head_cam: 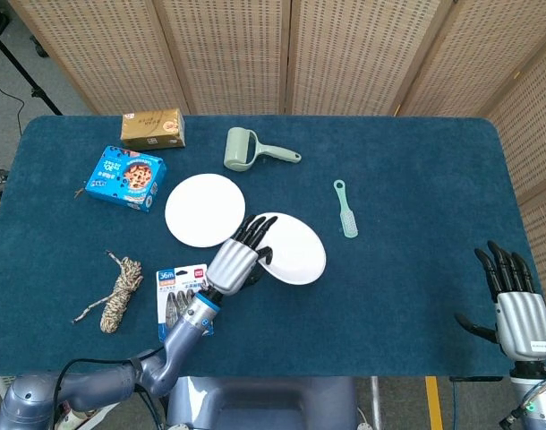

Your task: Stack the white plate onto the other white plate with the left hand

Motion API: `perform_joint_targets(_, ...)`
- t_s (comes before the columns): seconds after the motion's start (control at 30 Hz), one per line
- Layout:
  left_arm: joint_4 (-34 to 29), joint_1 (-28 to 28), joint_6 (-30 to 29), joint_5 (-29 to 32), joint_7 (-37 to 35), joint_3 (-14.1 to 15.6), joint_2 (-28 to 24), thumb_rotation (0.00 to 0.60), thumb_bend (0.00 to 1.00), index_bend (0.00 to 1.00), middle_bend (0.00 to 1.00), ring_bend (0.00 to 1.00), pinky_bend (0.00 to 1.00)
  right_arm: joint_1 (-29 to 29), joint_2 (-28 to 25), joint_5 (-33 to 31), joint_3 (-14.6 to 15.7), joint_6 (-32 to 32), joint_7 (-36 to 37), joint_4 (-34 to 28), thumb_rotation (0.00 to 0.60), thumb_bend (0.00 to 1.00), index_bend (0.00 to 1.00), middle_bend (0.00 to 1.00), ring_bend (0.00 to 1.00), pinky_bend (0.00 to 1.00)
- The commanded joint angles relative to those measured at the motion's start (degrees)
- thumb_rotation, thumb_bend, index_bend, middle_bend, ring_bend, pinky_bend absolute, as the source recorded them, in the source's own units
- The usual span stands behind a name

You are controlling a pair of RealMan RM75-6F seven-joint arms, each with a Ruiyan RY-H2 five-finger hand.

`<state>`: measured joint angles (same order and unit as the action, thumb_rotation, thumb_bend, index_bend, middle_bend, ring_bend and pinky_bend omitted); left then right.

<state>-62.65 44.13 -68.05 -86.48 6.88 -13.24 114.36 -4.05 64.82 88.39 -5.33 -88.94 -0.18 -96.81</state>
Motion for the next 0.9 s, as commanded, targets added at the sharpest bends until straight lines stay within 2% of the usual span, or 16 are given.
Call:
perform_joint_targets(0.03,-1.0,0.7,-1.2,-0.2,-1.1,-1.6,-1.7,0.600,0.47,0.95,0.00,0.00,0.00,0.0,0.0,0.0,0.0,0.0,0.0,-0.1,0.600,0.00,0.00,0.00,0.00,0.00)
perform_joint_targets(0.67,-3.6,1.1,-4.7,2.1,-5.2,-6.6,-8.7,0.600,0.47,0.96,0.00,0.00,0.00,-0.1,0.2,0.1,0.2,0.2,-0.4,-0.1,0.600,0.00,0.00,0.00,0.00,0.00)
perform_joint_targets(0.9,-0.1,-0.9,-4.5,4.4,-8.2,-6.6,-12.2,0.600,0.47,0.96,0.00,0.00,0.00,-0.1,0.2,0.1,0.2,0.2,-0.5,-0.2,0.600,0.00,0.00,0.00,0.00,0.00)
